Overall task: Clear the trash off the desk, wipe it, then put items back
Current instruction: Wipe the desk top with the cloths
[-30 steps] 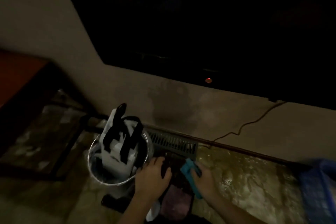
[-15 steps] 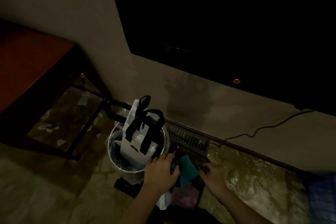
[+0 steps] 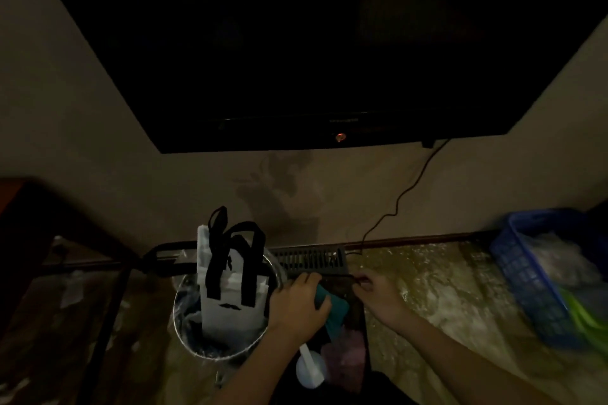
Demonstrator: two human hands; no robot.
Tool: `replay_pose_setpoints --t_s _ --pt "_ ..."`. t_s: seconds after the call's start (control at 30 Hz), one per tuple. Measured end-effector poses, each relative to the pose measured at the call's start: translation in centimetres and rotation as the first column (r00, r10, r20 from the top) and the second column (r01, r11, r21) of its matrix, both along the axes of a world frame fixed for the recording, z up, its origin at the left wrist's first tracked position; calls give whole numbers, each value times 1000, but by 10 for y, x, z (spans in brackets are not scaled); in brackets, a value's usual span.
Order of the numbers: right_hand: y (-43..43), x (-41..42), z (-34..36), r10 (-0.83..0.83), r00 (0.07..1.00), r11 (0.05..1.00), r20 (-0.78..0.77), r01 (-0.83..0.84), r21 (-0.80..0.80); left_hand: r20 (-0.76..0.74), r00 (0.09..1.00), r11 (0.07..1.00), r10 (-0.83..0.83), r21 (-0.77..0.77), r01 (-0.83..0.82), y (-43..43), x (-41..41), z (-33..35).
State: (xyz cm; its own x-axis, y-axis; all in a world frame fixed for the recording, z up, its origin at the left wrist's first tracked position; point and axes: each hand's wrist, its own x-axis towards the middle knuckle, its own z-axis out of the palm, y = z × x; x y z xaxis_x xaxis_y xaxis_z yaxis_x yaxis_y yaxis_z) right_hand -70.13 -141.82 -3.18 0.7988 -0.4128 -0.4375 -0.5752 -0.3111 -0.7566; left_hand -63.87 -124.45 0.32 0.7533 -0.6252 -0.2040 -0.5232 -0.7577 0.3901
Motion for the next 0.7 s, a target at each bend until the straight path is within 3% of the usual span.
replay_pose_setpoints --t_s 0.17,0.43,0.6,0.7 --pt "5 -16 7 47 999 997 3 -47 -57 71 997 999 3 -38 0 9 -10 8" --pt "9 -3 22 422 906 888 -18 -417 -194 152 945 956 291 -23 -291 35 -50 19" --pt "25 -1 31 638 769 757 43 -617 -213 117 817 822 565 -3 -569 62 -99 23" --pt "48 -17 34 777 629 619 22 -758 -208 95 687 687 721 35 -726 92 -146 26"
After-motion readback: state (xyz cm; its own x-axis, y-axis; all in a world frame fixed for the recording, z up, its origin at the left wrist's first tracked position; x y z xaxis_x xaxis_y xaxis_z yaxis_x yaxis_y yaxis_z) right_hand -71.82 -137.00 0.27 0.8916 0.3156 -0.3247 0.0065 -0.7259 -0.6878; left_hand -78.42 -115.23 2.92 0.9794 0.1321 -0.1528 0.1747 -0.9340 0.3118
